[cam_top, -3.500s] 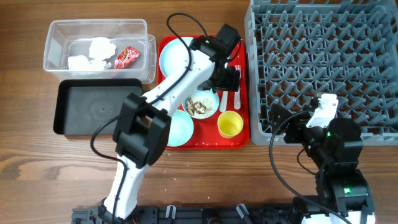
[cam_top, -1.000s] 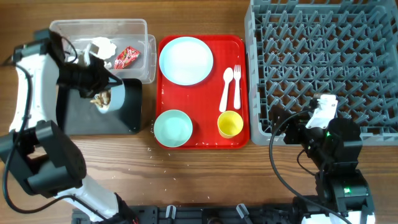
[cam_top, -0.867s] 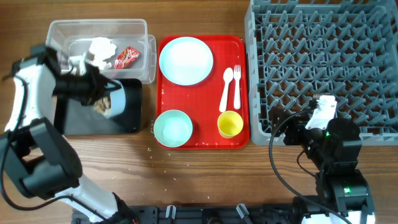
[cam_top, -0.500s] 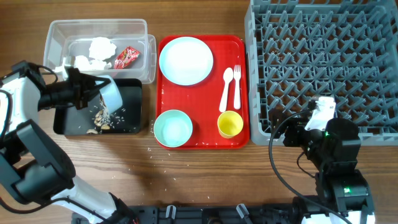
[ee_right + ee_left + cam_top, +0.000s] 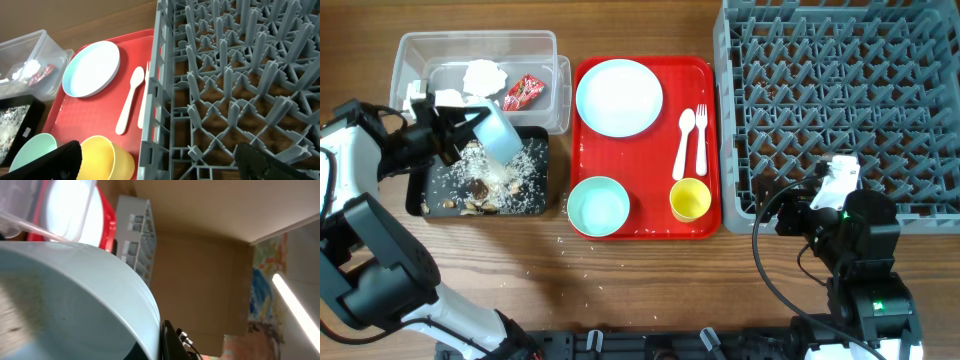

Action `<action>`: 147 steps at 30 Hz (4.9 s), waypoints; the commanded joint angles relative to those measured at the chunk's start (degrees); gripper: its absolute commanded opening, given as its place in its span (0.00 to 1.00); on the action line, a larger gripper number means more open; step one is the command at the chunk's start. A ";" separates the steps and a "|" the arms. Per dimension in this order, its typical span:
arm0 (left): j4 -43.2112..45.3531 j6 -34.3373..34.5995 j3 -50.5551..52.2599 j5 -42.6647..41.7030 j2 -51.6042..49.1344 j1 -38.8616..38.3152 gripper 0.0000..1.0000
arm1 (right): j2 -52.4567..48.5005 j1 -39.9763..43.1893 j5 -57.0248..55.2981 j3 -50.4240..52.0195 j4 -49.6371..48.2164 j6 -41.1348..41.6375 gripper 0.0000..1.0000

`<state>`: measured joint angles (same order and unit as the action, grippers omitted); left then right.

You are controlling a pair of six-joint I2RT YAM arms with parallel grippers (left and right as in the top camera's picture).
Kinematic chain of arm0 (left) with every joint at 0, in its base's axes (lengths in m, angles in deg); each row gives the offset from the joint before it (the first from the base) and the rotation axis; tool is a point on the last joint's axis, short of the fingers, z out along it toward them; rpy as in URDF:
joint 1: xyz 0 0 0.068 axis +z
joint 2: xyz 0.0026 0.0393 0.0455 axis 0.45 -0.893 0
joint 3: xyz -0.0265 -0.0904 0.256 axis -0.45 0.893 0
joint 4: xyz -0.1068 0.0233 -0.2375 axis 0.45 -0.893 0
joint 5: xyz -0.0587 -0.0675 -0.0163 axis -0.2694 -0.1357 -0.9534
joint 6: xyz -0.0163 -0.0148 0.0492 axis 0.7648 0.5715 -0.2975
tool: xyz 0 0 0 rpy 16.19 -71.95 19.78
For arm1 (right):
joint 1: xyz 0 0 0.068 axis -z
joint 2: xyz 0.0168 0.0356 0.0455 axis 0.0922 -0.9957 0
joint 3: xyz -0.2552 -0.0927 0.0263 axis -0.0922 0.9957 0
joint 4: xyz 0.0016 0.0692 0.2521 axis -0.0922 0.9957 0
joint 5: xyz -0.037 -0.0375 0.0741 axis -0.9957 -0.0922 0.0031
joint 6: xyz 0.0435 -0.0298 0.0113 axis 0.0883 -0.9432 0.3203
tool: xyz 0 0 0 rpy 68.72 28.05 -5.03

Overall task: Sort waste into correct bins and load items into the dishwasher rack
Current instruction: 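Lift the rice bowl over the black tray and tip out the scraps, then return the emptied bowl to the red tray with the left gripper, then grasp the yellow cup with the left gripper and lift it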

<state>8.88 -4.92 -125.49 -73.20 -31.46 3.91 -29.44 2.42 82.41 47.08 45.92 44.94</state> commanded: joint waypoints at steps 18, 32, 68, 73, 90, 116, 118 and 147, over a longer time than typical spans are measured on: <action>0.24 12.63 0.11 -7.58 0.63 1.95 0.04 | 0.00 -0.28 -0.72 -1.33 0.02 -0.33 1.00; 2.23 15.17 -0.76 -4.24 3.54 -2.10 0.04 | 0.00 -0.28 -0.70 -1.33 0.02 -0.31 1.00; 12.02 20.22 -12.48 77.70 -6.80 -66.55 0.06 | 0.00 -0.28 -0.72 -1.33 0.37 -0.33 1.00; 11.63 21.66 -12.48 77.59 -6.78 -66.51 0.19 | 0.00 -0.28 -0.72 -1.33 0.37 -0.15 1.00; -1.64 22.75 -18.45 67.65 3.13 -50.38 0.41 | 0.00 -0.28 6.54 -1.33 -2.08 3.98 0.88; 2.91 21.49 -16.63 67.32 2.47 -61.88 0.42 | -28.87 -0.09 8.04 -33.48 12.76 5.05 1.00; 3.19 22.82 -16.63 67.34 0.52 -64.17 0.41 | -28.35 1.16 8.02 -33.48 14.36 4.04 1.00; 1.90 23.10 -16.63 65.18 -10.10 -72.83 0.21 | -28.26 1.95 6.51 -33.46 18.95 1.25 1.00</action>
<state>11.22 19.31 -142.52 -7.08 -41.23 -67.76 -58.38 4.12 89.69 14.84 64.70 47.27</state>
